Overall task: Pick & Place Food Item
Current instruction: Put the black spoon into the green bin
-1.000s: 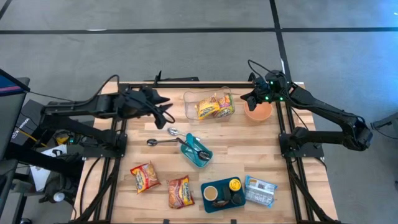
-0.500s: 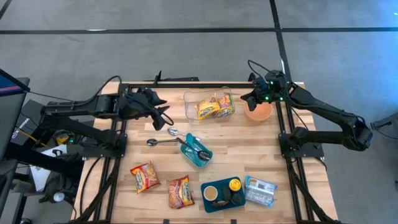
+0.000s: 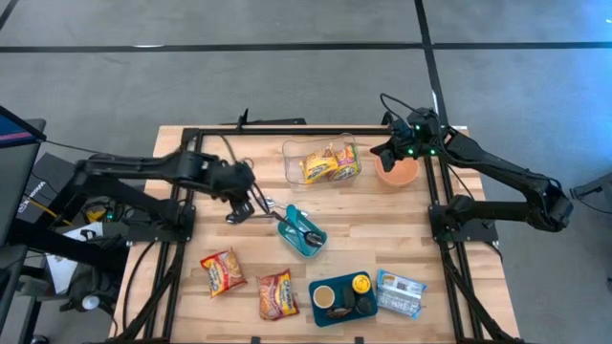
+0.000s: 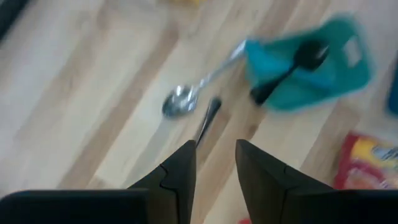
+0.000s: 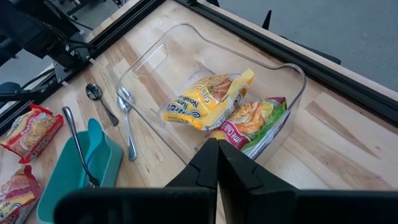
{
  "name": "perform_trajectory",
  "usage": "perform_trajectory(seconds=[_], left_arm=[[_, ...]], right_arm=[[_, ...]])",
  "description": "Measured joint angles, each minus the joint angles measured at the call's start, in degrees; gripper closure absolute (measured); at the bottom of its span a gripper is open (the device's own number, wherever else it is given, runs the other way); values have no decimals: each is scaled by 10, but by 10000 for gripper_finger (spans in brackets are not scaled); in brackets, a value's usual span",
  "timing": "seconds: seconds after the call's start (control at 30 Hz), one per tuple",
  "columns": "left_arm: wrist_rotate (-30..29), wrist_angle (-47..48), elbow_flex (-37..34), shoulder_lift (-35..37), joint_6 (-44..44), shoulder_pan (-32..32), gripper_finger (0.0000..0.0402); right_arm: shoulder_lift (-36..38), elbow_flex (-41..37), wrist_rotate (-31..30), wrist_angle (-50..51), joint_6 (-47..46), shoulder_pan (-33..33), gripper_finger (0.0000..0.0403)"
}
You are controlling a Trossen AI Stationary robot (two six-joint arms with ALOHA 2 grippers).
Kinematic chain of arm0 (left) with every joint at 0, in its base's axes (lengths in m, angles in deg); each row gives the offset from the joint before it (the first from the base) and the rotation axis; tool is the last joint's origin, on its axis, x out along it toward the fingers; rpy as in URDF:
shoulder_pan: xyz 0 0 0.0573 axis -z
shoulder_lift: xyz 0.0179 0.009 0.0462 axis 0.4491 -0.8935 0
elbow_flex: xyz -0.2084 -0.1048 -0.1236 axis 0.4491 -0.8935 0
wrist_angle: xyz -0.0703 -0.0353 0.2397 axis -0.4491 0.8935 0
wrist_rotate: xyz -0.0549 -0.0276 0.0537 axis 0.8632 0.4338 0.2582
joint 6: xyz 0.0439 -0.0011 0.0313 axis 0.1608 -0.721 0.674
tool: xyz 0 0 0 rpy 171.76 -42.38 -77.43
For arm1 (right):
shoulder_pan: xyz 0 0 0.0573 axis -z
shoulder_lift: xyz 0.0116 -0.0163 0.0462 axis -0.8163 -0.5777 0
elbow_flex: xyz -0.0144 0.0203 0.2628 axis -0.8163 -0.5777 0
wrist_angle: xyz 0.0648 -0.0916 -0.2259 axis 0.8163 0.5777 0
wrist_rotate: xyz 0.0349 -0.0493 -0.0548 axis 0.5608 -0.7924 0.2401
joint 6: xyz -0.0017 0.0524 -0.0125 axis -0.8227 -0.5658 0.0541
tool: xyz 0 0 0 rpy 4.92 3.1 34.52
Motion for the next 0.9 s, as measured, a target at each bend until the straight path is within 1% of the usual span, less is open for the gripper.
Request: perform_trajectory(seconds=[0.13, 0.23, 0.37, 0.47, 0.6, 0.9], left_arm=[[19, 40, 0, -51, 2, 3, 294], [20, 50, 0, -85, 5, 3, 294], [20, 50, 0, -119, 56, 3, 294], [19, 43, -7, -127, 89, 3, 294], [20, 15, -44, -109, 124, 3, 294], [20, -120, -181, -7, 126, 3, 294]], right_arm=[[0, 0, 0, 0, 5, 0, 403], [0, 0, 0, 0, 12, 0, 403], [0, 0, 0, 0, 14, 0, 403], [0, 0, 0, 0, 14, 0, 403], [0, 0, 0, 0, 14, 0, 403], [0, 0, 0, 0, 14, 0, 403]])
